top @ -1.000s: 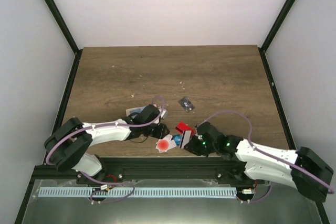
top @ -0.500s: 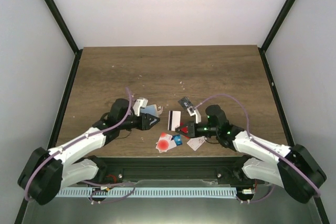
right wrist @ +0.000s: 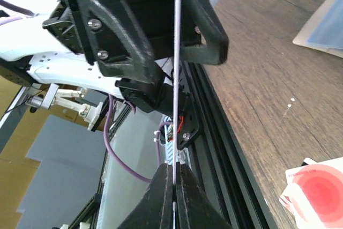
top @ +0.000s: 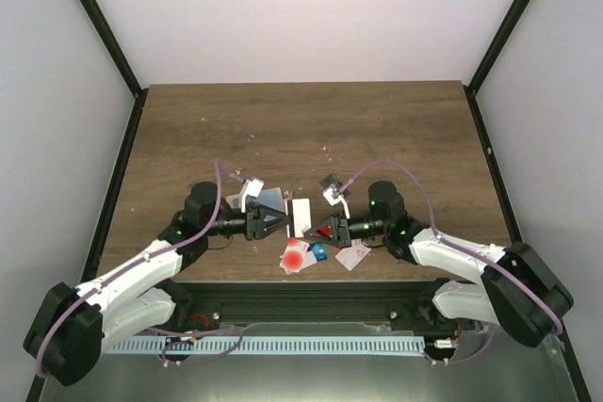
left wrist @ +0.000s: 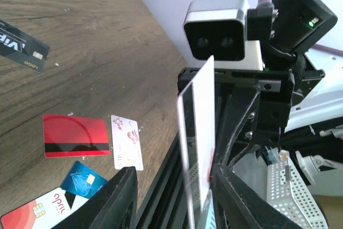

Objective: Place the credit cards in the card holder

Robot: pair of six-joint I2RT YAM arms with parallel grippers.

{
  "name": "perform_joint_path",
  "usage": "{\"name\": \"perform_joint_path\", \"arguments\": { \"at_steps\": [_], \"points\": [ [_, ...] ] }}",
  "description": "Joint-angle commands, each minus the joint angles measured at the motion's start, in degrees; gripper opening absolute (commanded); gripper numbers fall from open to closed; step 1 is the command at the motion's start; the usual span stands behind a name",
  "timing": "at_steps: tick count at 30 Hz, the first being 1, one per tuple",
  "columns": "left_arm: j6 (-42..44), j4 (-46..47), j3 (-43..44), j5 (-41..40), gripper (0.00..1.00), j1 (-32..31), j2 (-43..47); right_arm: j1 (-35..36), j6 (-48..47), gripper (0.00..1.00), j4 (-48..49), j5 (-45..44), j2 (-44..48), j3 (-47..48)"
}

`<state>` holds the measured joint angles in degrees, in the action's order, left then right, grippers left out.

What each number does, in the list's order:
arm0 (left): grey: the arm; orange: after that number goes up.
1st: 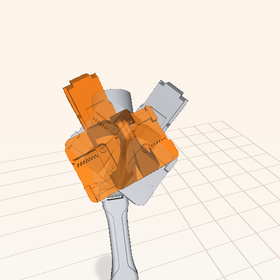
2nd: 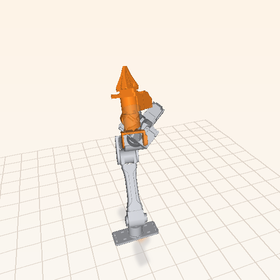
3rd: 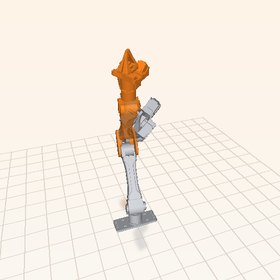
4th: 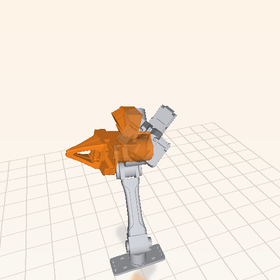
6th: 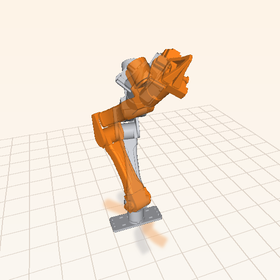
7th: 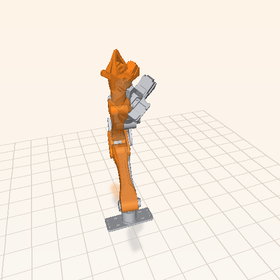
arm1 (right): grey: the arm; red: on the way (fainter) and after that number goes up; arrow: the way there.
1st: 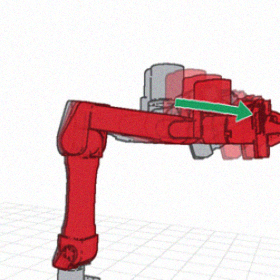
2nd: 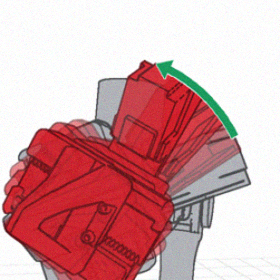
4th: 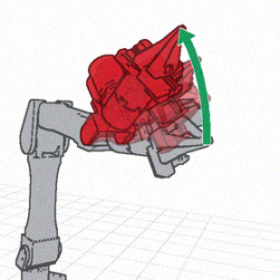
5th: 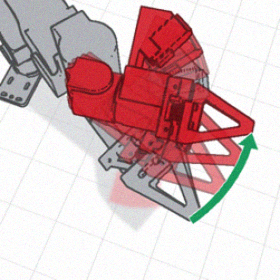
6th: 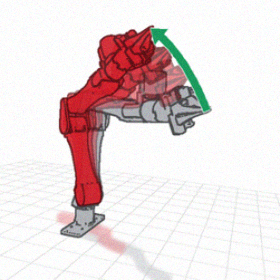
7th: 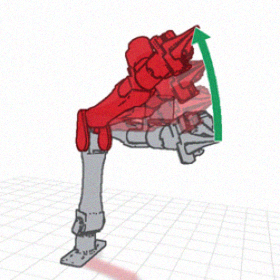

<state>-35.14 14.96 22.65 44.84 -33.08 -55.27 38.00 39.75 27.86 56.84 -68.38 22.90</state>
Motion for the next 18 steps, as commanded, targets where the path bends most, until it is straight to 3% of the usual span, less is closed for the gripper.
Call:
{"name": "perform_joint_path", "arguments": {
  "at_steps": [1, 12, 18],
  "points": [
    [-2.1, 6.7, -1.4, 4.3, 0.38, 0.3, -1.5, -0.5, 0.0, 0.01, 4.2, 3.3, 0.1, 2.0],
    [-4.5, 11.3, -1.5, 6.6, 0.04, 0.0, -3.6, -0.5, 0.2, 0.01, 5.1, 3.8, -0.8, 2.4],
    [-6.5, 11.9, -0.9, 5.7, 0.04, -0.1, -3.5, -0.5, -1.3, 0.04, 2.1, 3.3, -2.8, 4.3]
  ]
}}
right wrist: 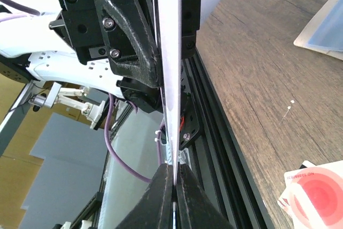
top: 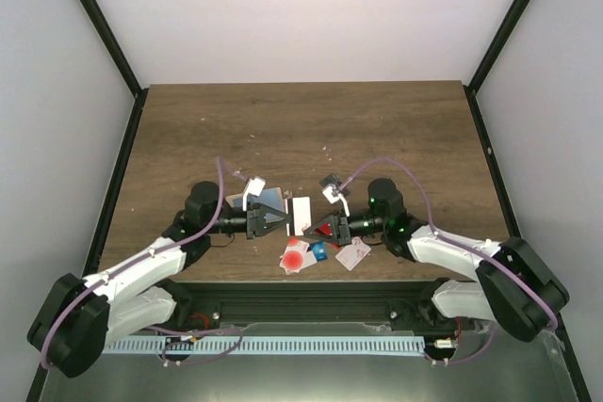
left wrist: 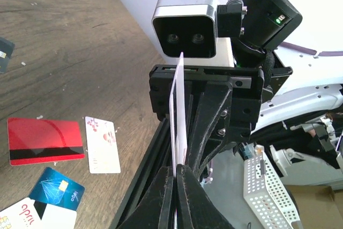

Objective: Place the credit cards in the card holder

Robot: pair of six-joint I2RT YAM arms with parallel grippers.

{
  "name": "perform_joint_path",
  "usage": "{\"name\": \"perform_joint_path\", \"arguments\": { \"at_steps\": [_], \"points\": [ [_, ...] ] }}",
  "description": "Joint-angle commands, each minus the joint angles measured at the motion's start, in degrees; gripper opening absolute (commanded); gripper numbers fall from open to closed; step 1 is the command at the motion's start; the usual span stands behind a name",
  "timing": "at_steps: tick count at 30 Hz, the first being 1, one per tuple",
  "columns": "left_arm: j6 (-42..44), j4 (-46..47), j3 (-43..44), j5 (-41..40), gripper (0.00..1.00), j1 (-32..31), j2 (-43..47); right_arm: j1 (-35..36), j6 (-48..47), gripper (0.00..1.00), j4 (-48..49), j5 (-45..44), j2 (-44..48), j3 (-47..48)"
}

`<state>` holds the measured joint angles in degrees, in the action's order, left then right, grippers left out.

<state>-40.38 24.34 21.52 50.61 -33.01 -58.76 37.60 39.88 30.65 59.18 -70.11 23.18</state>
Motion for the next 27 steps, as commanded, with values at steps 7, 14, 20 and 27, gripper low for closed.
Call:
{"name": "perform_joint_path", "arguments": {
  "at_steps": [7, 14, 20, 27],
  "points": [
    [3.9, -22.0, 5.8, -19.2, 0.04, 2.7, 2.3, -1.0, -8.1, 0.62, -18.1, -12.5, -1.6, 10.0],
    [2.1, -30.7, 6.2, -23.0, 0.04, 9.6, 2.8, -1.4, -8.6, 0.71, -26.0, -23.8, -8.1, 15.0],
    [4.0, -35.5, 8.7, -17.2, 0.04, 12.7, -2.5, -1.4, -8.7, 0.69, -28.6, -26.8, -15.5, 21.1],
    [8.4, -43.5, 10.9, -15.1, 0.04, 18.5, -6.5, -1.4, -9.5, 0.68, -29.8, -25.4, -20.6, 27.0]
  ]
}}
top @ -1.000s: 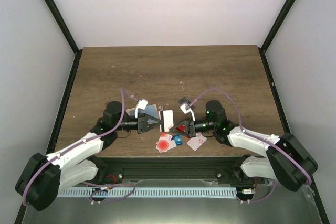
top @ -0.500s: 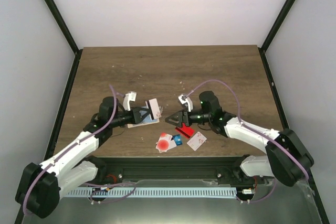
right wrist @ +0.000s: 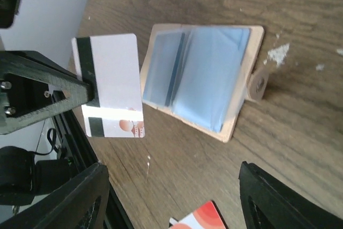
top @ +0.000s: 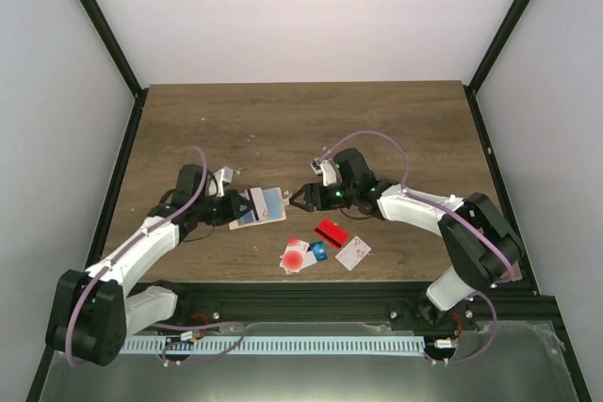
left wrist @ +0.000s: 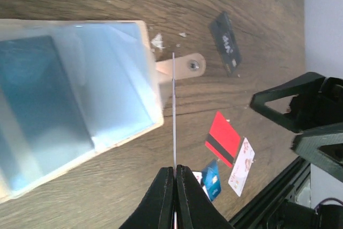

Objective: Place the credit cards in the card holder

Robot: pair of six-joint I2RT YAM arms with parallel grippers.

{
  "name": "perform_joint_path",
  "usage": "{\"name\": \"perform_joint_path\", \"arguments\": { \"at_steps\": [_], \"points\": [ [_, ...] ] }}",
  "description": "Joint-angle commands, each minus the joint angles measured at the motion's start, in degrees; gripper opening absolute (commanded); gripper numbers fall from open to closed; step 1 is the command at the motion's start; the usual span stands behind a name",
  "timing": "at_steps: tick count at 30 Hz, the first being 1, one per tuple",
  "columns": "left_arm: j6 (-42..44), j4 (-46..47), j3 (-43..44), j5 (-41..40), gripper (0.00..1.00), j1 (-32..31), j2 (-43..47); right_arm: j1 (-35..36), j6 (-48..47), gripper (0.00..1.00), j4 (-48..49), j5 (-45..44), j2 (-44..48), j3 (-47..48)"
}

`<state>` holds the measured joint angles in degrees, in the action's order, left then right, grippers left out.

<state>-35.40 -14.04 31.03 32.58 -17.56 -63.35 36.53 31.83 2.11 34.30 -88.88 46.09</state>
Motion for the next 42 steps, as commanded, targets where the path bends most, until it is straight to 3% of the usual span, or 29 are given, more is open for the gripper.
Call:
{"name": "perform_joint_path", "arguments": {
  "at_steps": [1, 10, 28, 39, 42],
  "points": [
    [3.9, -5.2, 1.4, 4.0, 0.04, 3.9, -3.0, -0.3, -1.5, 0.68, -1.3, -0.5, -2.5, 4.7],
    [4.5, -0.3, 1.6, 11.5, 0.04, 6.3, -12.1, -0.3, -3.0, 0.68, -3.7, 3.5, -8.2, 11.9],
    [2.0, 7.7, 2.9, 12.2, 0.04, 6.5, -24.2, -0.3, -4.6, 0.67, -6.2, 9.1, -16.7, 20.2],
    [1.5, 9.2, 4.0, 12.5, 0.04, 6.4, -27.7, -0.2, -7.8, 0.61, -10.6, 8.9, -28.1, 30.9],
    [1.3, 9.5, 3.5, 12.4, 0.04, 6.4, -27.9, -0.1, -8.1, 0.59, -11.7, 5.4, -30.9, 33.5]
  ]
}}
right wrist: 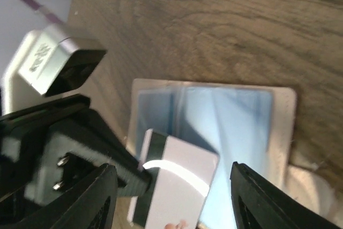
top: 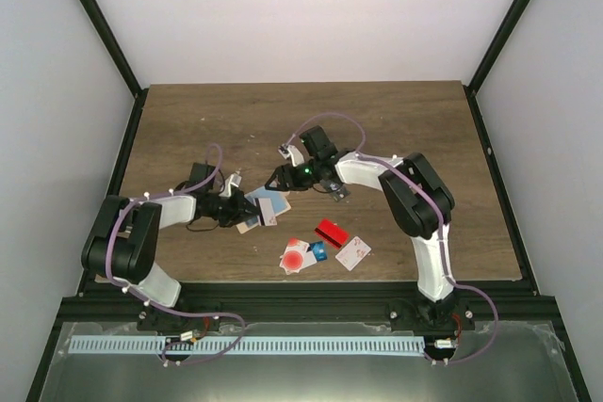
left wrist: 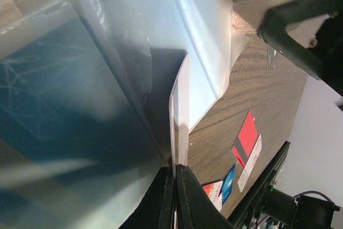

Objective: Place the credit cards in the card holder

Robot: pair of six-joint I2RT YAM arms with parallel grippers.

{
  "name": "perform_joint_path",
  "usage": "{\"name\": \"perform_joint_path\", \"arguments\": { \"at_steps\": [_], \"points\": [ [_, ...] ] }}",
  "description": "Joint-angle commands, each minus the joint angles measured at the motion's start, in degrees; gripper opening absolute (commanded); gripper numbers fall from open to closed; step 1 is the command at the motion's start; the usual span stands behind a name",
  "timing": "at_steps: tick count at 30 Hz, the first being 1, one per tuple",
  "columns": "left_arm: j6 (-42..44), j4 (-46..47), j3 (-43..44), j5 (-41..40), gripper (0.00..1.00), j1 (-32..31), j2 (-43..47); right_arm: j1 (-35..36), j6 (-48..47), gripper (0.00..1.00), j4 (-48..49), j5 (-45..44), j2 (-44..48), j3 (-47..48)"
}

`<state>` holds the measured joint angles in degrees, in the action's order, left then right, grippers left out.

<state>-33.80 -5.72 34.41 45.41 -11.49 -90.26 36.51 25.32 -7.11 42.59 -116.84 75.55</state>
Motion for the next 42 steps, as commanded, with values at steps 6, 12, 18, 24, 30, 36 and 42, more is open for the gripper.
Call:
{"name": "perform_joint_path", "arguments": {
  "at_steps": [6, 12, 18, 24, 30, 36, 42],
  "points": [
    [-0.7, 1.8, -0.9, -1.0, 0.04, 0.5, -0.4, 0.1, -2.4, 0.53, -6.6, -13.1, -7.5, 6.1],
    [-1.7, 4.0, -1.8, -0.9, 0.04, 2.7, -0.9, 0.4, -1.9, 0.53, -5.1, -12.2, -5.9, 2.0],
    [-2.2, 5.8, -0.6, 0.4, 0.04, 3.2, -3.4, 0.9, -1.9, 0.52, -4.0, -9.5, -5.7, 0.0],
    [-2.9, 7.1, 0.3, 0.6, 0.04, 3.2, -5.4, 1.7, -1.9, 0.52, -3.5, -7.8, -4.7, -1.0],
    [-4.8, 9.6, 0.6, 0.3, 0.04, 3.2, -6.7, 2.2, -1.5, 0.52, -2.7, -6.6, -3.4, -2.5],
    [-5.5, 10.5, 1.6, -0.4, 0.04, 3.1, -8.4, 2.4, -1.3, 0.52, -2.0, -5.8, -2.2, -4.1],
    [-5.9, 10.8, 2.9, -0.7, 0.04, 2.0, -9.7, 2.5, -1.2, 0.52, -1.3, -5.0, -1.6, -4.8]
  ]
}}
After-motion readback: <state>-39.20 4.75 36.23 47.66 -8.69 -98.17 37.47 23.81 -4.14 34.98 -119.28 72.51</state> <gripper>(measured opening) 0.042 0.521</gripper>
